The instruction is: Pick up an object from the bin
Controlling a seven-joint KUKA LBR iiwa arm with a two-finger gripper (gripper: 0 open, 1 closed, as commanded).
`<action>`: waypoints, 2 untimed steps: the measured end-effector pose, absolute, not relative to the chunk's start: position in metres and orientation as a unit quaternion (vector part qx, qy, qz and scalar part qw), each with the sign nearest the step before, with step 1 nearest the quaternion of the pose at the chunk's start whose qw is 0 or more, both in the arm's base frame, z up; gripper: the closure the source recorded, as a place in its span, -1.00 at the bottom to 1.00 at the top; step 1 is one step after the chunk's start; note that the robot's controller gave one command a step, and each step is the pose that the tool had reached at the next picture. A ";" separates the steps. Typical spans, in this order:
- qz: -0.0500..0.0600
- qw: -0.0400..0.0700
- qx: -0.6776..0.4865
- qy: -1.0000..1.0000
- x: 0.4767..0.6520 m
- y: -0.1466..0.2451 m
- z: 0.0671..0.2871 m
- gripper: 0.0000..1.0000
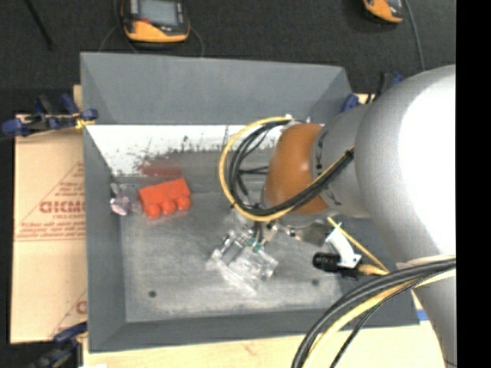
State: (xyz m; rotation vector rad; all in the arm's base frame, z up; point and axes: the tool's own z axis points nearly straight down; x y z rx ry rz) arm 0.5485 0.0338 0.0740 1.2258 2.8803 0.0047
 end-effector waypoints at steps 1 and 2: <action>0.003 0.002 0.389 0.921 0.549 0.036 0.075 1.00; 0.001 0.004 0.386 0.922 0.551 0.034 0.104 1.00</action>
Offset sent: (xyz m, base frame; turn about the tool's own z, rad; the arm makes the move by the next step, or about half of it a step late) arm 0.0000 0.0000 0.0000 0.0000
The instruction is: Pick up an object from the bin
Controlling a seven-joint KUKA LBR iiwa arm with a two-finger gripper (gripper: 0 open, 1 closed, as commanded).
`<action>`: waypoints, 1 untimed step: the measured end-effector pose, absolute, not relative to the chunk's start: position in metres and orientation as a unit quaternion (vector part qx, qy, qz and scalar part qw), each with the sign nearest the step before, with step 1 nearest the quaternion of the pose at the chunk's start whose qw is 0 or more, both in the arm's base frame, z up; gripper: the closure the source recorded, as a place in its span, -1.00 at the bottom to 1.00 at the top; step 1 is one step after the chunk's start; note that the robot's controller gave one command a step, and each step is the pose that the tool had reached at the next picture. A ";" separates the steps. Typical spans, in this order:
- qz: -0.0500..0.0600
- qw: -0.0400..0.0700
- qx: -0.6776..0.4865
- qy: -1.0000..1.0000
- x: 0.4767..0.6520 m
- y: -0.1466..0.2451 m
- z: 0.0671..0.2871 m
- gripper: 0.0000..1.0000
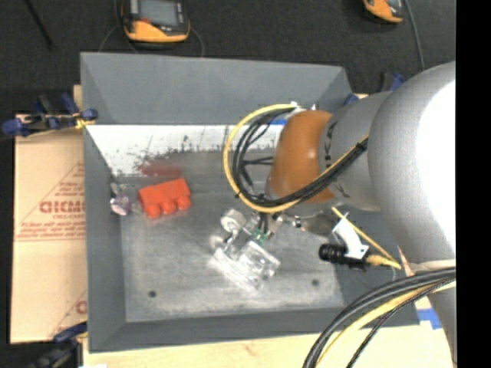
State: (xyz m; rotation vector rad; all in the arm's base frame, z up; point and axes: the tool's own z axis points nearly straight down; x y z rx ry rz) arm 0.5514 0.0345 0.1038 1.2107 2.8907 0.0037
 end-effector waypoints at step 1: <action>0.001 0.002 0.383 0.924 0.553 0.034 0.128 1.00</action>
Offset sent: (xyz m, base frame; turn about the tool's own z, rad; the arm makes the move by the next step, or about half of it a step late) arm -0.0001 0.0000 0.0227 0.0000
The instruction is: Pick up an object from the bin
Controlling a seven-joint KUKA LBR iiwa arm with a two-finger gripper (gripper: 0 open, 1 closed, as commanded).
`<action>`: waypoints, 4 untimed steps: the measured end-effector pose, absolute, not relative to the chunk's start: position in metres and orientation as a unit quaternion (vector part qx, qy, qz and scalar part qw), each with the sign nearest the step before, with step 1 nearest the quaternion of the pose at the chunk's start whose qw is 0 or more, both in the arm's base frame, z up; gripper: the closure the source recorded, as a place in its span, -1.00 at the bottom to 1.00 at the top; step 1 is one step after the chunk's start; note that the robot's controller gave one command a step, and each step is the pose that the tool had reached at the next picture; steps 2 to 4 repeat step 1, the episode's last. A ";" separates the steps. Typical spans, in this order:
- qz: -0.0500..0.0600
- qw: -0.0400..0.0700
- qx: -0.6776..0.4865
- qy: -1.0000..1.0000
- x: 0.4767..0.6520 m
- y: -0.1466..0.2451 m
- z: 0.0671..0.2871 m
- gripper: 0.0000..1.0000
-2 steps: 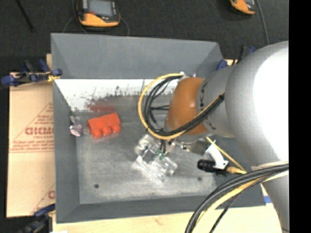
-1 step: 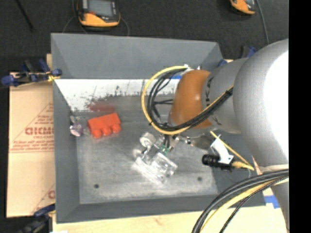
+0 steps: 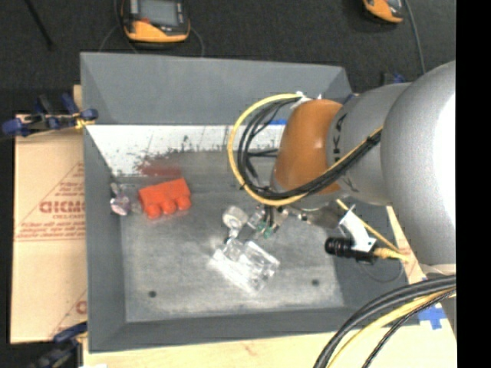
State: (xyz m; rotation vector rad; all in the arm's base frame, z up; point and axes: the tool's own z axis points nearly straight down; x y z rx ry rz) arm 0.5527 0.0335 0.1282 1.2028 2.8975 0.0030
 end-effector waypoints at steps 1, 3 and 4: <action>0.002 0.005 0.380 0.925 0.555 0.033 0.205 1.00; 0.002 0.005 0.380 0.925 0.555 0.033 0.205 1.00; 0.002 0.005 0.380 0.925 0.555 0.033 0.205 1.00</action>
Offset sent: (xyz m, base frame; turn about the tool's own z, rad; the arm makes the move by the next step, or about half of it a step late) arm 0.0001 0.0002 0.0715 0.0000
